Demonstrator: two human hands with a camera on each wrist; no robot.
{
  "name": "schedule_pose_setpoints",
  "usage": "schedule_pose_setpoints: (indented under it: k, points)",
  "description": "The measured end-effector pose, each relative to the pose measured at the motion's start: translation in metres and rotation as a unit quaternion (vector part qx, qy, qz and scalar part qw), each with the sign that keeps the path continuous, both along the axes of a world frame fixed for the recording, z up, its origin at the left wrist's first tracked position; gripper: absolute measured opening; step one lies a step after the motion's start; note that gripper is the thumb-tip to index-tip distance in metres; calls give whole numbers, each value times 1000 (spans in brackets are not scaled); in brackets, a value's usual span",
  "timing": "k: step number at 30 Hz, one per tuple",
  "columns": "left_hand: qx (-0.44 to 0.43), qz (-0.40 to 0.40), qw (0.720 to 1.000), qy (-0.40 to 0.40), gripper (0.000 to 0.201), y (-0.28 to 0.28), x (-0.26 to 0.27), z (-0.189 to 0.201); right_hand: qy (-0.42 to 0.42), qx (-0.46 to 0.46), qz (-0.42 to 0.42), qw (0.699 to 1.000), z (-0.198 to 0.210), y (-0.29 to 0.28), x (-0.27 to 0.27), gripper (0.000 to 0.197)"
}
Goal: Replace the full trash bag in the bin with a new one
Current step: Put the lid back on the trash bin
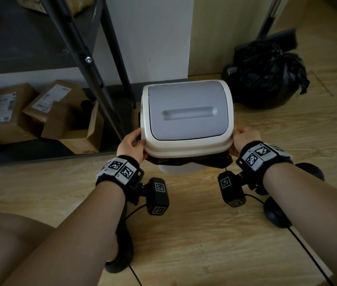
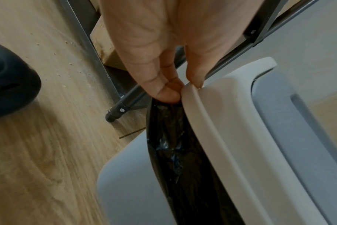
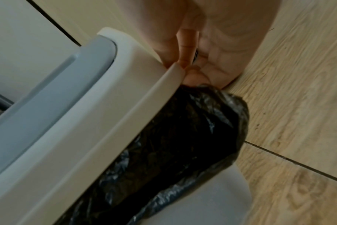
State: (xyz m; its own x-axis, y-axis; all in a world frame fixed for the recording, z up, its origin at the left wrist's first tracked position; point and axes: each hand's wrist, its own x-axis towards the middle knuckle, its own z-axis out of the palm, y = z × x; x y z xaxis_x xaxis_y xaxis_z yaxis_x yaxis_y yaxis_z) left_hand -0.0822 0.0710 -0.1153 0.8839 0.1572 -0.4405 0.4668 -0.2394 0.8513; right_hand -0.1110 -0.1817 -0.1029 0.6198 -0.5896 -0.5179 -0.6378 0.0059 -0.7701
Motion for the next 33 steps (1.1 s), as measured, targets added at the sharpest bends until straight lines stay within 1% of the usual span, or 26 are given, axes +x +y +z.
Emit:
schedule_pose_setpoints:
  k: [6,9,14,18,20,22,25,29,33]
  points:
    - [2,6,1000,0,43,-4,26,-4,-9,6,-5,1000,-4,-5,26,27]
    - [23,-1,1000,-11,43,-7,45,-6,-19,14,-9,1000,-6,-7,46,26]
    - [19,2,1000,-21,42,-12,84,-7,-35,17,-7,999,-10,-10,83,28]
    - [31,4,999,-25,40,-15,112,-13,-44,19,-2,999,-14,-15,108,18]
    - [27,9,999,-23,41,-18,122,-15,-46,18,1,999,-16,-16,118,21]
    - [18,17,999,-24,41,-21,131,-16,-51,10,3,999,-18,-17,127,24]
    - [-1,31,999,-21,42,-23,142,-19,-62,-6,-2,998,-21,-17,137,22]
    - [-4,36,999,-20,42,-23,148,-24,-68,-20,-4,997,-24,-18,146,26]
    - [6,29,999,-24,43,-22,150,-22,-70,-23,-1,997,-24,-18,147,25]
